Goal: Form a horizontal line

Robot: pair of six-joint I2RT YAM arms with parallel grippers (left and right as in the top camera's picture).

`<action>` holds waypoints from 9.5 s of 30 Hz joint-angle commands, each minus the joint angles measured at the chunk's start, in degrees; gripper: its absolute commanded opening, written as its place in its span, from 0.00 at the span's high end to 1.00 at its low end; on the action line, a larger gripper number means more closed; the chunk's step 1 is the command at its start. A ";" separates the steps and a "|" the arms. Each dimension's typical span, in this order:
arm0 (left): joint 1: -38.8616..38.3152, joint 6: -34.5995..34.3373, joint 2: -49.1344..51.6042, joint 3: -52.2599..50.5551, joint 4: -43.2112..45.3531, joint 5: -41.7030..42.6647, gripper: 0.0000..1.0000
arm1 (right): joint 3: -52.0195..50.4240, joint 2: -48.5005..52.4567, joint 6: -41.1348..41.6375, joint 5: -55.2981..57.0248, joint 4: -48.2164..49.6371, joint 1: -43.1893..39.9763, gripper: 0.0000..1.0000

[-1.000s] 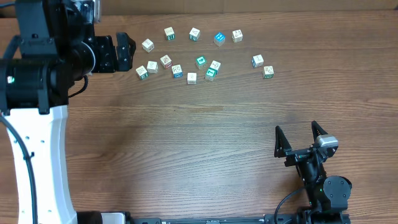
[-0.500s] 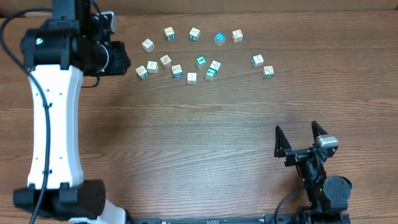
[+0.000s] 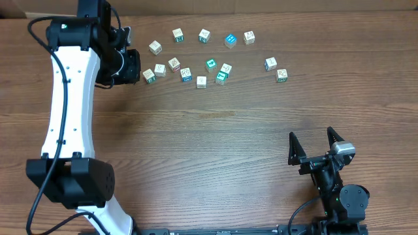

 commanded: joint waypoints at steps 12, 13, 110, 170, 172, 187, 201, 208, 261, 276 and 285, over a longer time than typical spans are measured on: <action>-0.02 -3.56 1.36 1.07 13.07 0.20 0.96 | -0.61 -0.57 0.37 -0.31 0.28 0.31 0.00; -0.02 -4.28 1.38 1.07 14.29 0.22 0.96 | -0.61 -0.57 0.35 -0.31 0.31 0.31 0.00; -6.36 4.50 27.32 4.42 33.57 -11.45 0.93 | -0.61 -0.57 0.35 -0.31 0.31 0.31 0.00; -32.59 -30.40 3.17 -36.02 30.18 -7.37 0.96 | -0.61 -0.57 0.35 -0.31 0.31 0.31 0.00; -33.75 -30.38 3.17 -36.74 32.30 -7.34 0.93 | -0.61 -0.57 0.37 -0.31 0.31 0.31 0.00; -36.57 -39.39 3.17 -36.83 35.50 -9.20 0.96 | -0.61 -0.57 0.35 -0.31 0.28 0.31 0.00; -44.46 -46.99 3.17 -36.83 41.42 -14.12 0.94 | -0.61 -0.57 0.35 -0.31 0.31 0.31 0.00; -47.69 -49.94 3.17 -36.83 42.12 -17.70 0.94 | -0.61 -0.57 0.35 -0.31 0.28 0.31 0.00; -51.80 -51.17 7.67 -37.73 49.77 -22.16 0.88 | -0.61 -0.57 0.35 -0.31 0.28 0.31 0.00; -51.80 -51.17 7.67 -37.73 49.59 -20.55 0.87 | -0.61 -0.57 0.35 -0.31 0.28 0.31 0.00; -51.80 -51.17 7.67 -37.73 49.59 -20.22 0.84 | -0.61 -0.57 0.35 -0.31 0.28 0.31 0.00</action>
